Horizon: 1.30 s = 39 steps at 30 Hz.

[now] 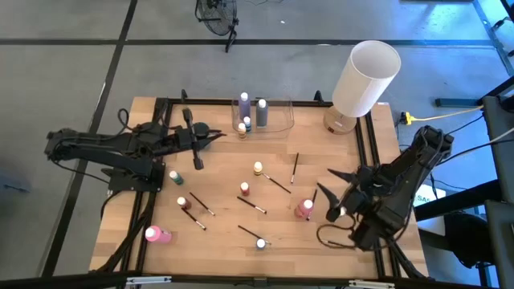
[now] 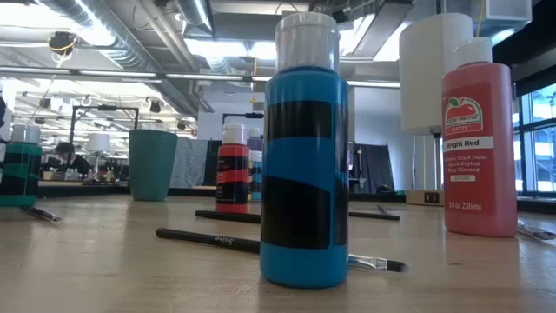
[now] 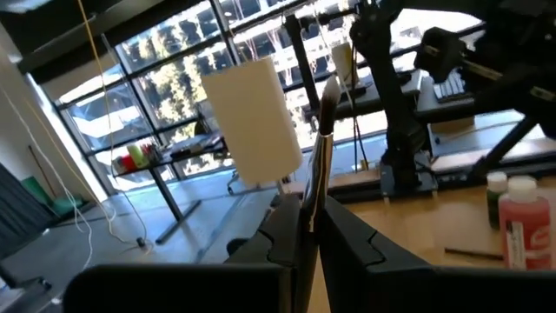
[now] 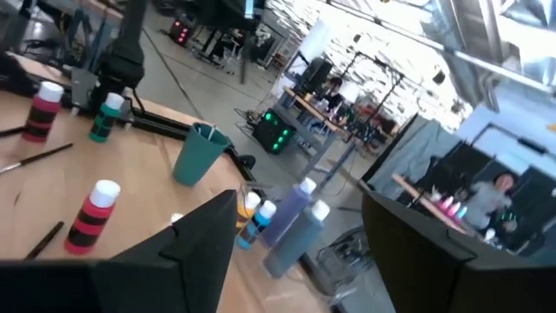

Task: Pick & Place Paint Supplies
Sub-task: Put the silver paint brush into the green cup

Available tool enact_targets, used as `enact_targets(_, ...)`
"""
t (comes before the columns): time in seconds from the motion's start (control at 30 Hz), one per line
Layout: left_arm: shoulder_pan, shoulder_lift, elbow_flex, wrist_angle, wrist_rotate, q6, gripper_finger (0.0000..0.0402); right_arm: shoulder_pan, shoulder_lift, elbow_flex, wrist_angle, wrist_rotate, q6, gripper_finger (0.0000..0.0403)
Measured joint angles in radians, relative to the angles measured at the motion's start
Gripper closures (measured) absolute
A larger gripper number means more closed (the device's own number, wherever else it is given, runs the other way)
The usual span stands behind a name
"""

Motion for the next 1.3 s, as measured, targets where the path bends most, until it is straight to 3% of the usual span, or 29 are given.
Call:
enact_targets(0.2,0.033,-0.101,-0.182,0.184,0.029,-0.017,0.0382,-0.031,-0.006,-0.052,-0.070,0.000,0.185,0.0153)
enact_targets(0.57,0.195,-0.218,-0.237,0.147,0.133,-0.055,0.0382,-0.073,-0.027,-0.073,-0.070,-0.001,0.355,0.0153)
enact_targets(0.73,0.241,-0.229,-0.278,0.214,0.331,-0.158,0.0382,-0.092,-0.027,-0.053,-0.060,0.000,0.385,0.0153)
enact_targets(0.8,0.237,-0.225,-0.299,0.276,0.359,-0.163,0.0382,-0.097,-0.027,-0.053,-0.066,0.000,0.385,0.0153)
enact_targets(1.07,0.264,-0.224,-0.315,0.262,0.309,-0.151,0.0382,-0.125,-0.027,-0.053,-0.067,-0.001,0.384,0.0153)
enact_targets(1.3,0.299,-0.295,-0.315,0.037,0.077,-0.192,0.0382,-0.139,-0.027,-0.058,-0.066,-0.033,0.381,0.0154)
